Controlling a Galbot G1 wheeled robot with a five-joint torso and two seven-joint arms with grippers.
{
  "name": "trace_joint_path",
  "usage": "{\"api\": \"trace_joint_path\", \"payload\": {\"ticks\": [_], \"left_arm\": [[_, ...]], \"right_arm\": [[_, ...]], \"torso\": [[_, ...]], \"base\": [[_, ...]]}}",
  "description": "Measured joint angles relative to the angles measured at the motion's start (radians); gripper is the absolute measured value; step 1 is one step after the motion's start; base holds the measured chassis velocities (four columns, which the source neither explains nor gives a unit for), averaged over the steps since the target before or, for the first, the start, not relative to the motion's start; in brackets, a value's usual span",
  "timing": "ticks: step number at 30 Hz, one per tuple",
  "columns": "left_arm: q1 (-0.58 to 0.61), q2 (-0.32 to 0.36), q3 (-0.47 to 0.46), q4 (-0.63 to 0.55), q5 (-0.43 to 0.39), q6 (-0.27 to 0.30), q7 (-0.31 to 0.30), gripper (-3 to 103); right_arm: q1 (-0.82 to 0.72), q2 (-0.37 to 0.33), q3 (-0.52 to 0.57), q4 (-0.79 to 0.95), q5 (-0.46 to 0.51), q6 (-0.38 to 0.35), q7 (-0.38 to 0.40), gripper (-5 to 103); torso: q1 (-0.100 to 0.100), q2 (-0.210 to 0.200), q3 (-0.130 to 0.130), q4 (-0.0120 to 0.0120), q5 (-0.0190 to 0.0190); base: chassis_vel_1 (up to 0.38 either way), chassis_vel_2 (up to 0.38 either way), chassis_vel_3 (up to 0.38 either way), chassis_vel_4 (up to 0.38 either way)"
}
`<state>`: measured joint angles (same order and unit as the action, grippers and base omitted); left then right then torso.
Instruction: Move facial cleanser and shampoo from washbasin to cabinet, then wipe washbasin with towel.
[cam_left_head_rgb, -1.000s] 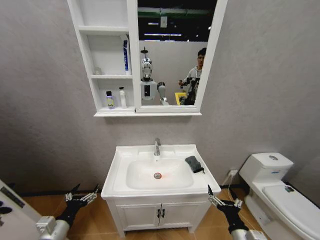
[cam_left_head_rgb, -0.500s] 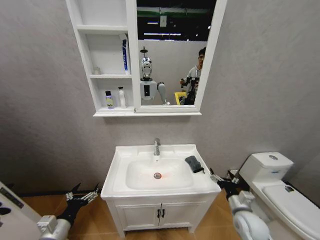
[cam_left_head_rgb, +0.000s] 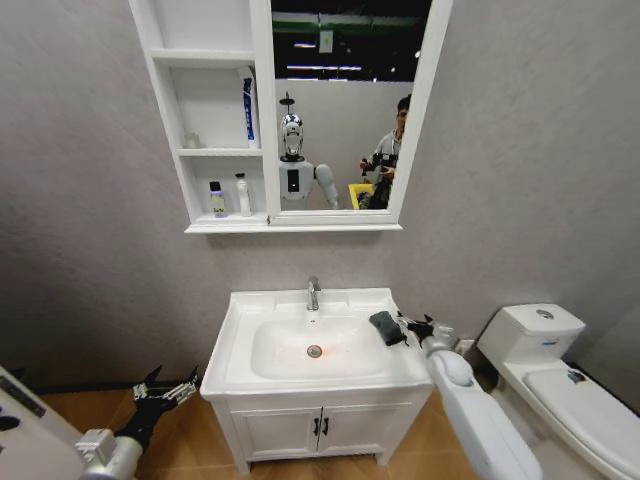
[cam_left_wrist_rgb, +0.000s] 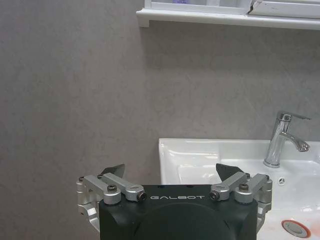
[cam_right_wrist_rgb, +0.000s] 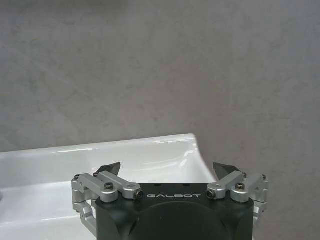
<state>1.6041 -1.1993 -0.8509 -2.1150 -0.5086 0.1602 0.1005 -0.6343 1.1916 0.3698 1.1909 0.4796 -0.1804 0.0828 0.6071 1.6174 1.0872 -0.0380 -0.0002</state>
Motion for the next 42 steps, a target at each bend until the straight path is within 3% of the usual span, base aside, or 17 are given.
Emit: {"api": "trace_joint_path", "payload": {"ticks": [2, 5, 10, 18, 35, 38, 40, 42], "left_arm": [[0.000, 0.000, 0.000, 0.000, 0.000, 0.000, 0.000, 100], [-0.001, 0.000, 0.001, 0.000, -0.001, 0.001, 0.000, 100], [-0.001, 0.001, 0.001, 0.001, -0.001, 0.001, 0.000, 100], [-0.001, 0.001, 0.001, 0.001, -0.001, 0.001, -0.001, 100], [-0.001, 0.001, 0.002, 0.001, -0.001, 0.001, -0.001, 100], [-0.001, 0.001, 0.002, 0.001, -0.001, 0.001, -0.001, 100], [-0.001, 0.001, 0.002, 0.001, -0.001, 0.001, -0.001, 100], [-0.001, 0.001, 0.002, 0.001, -0.001, 0.001, -0.001, 100]], "right_arm": [[0.012, 0.015, -0.018, -0.013, -0.004, -0.005, 0.006, 100], [0.015, 0.039, -0.031, -0.018, -0.017, -0.079, 0.053, 100], [-0.010, 0.012, -0.030, -0.011, -0.020, -0.125, 0.048, 100], [-0.027, -0.028, -0.016, -0.038, -0.076, -0.103, -0.019, 100], [0.016, -0.027, -0.030, -0.162, -0.112, -0.037, -0.097, 103], [0.016, -0.030, -0.029, -0.168, -0.110, -0.027, -0.118, 89], [0.014, -0.030, -0.028, -0.162, -0.110, -0.027, -0.120, 89], [0.010, -0.031, -0.027, -0.146, -0.109, -0.027, -0.122, 79]], "torso": [[0.000, 0.000, 0.000, 0.0000, 0.0000], [0.000, 0.000, 0.000, 0.0000, 0.0001], [0.000, 0.000, 0.000, -0.0007, 0.0002], [0.000, 0.000, 0.000, -0.0007, 0.0001], [0.000, 0.000, 0.000, -0.0001, 0.0001], [0.000, 0.000, 0.000, -0.0004, 0.0001], [0.000, 0.000, 0.000, -0.0006, 0.0001], [0.000, 0.000, 0.000, -0.0005, 0.0003]], "base": [[0.000, 0.000, 0.000, 0.000], [0.000, 0.000, 0.000, 0.000], [0.000, 0.000, 0.000, 0.000], [0.000, 0.000, 0.000, 0.000], [0.000, 0.000, 0.000, 0.000], [0.000, 0.000, 0.000, 0.000], [0.000, 0.000, 0.000, 0.000], [0.000, 0.000, 0.000, 0.000]]}}
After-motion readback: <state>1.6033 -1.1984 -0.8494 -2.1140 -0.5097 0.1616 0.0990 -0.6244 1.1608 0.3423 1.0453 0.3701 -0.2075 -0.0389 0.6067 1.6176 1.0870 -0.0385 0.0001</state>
